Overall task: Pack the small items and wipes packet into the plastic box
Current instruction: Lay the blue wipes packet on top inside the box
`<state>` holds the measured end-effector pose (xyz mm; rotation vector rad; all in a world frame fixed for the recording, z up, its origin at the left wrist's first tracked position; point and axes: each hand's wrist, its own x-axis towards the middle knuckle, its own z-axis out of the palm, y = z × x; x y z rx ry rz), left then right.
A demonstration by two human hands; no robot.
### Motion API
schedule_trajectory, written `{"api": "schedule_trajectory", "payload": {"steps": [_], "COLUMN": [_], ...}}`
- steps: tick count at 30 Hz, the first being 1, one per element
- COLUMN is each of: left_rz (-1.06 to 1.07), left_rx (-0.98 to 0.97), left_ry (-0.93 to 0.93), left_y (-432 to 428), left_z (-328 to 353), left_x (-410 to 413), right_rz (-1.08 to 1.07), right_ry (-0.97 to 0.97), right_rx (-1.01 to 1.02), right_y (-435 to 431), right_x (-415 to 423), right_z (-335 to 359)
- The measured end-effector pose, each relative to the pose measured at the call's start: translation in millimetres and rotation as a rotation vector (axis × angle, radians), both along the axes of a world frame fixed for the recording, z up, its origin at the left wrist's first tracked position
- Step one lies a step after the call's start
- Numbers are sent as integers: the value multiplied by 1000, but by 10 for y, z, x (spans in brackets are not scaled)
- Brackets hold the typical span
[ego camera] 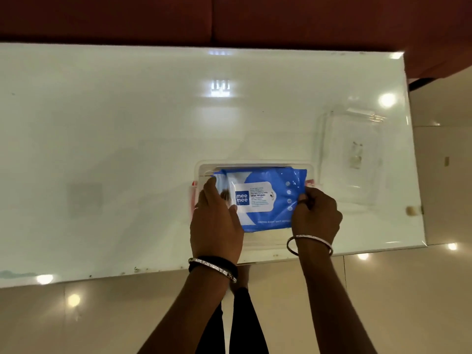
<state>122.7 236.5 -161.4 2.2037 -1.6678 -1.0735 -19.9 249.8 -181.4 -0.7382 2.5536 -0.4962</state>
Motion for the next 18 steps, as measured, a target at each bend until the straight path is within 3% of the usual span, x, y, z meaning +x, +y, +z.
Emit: {"api": "schedule_trajectory", "payload": {"steps": [4, 8, 13, 18], "left_rz": [-103, -399, -597, -631], "left_rx": [-76, 39, 82, 113], "left_ry": [-75, -103, -197, -252], "left_y": [97, 178, 171, 174], "left_z": [-2, -142, -355, -485], "left_x": [-91, -158, -172, -173], "right_rz": [70, 186, 501, 727], "right_ry": [49, 32, 94, -91], "right_rx": [89, 209, 111, 320], "right_y": [-18, -38, 146, 246], "right_x": [50, 65, 225, 269], "right_z": [-21, -3, 52, -126]}}
